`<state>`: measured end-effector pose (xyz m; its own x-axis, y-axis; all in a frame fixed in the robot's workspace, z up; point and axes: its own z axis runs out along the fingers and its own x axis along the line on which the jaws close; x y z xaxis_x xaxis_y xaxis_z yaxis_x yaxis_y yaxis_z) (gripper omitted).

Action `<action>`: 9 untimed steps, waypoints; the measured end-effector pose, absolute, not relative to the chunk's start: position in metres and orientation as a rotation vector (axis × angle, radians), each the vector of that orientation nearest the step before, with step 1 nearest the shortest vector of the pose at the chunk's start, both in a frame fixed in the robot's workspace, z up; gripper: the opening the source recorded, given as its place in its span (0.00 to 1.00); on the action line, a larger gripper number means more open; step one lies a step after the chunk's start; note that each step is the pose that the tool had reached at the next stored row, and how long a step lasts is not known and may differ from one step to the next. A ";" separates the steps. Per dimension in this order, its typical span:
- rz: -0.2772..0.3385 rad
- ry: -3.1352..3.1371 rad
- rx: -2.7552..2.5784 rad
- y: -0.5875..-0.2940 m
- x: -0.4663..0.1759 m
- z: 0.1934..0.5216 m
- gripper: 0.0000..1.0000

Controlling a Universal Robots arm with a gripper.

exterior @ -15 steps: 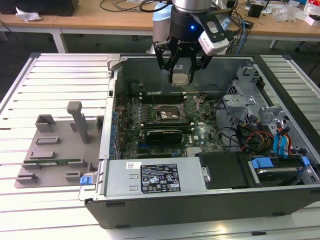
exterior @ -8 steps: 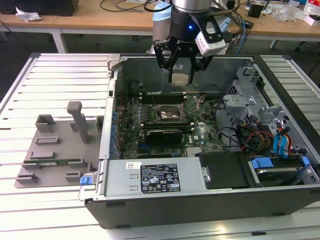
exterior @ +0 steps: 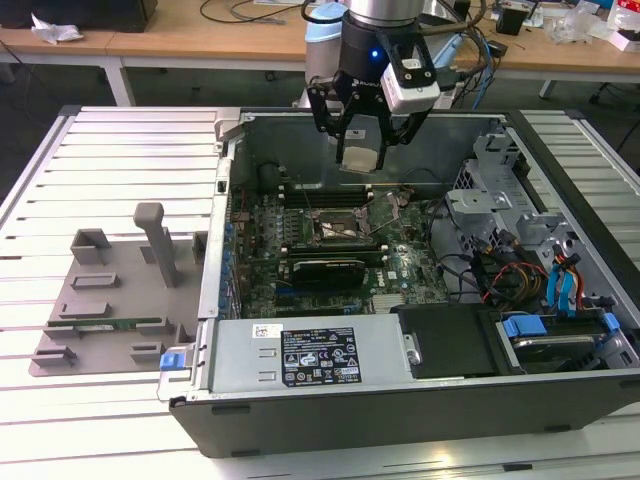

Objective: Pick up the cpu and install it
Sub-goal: 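Place the cpu into insertion slot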

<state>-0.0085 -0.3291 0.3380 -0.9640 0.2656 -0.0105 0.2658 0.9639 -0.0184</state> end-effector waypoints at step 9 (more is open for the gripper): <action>-0.031 3.083 0.564 -0.329 -0.009 0.338 0.55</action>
<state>-0.0085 -0.3291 0.3379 -0.9353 0.3538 -0.0104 0.3540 0.9351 -0.0185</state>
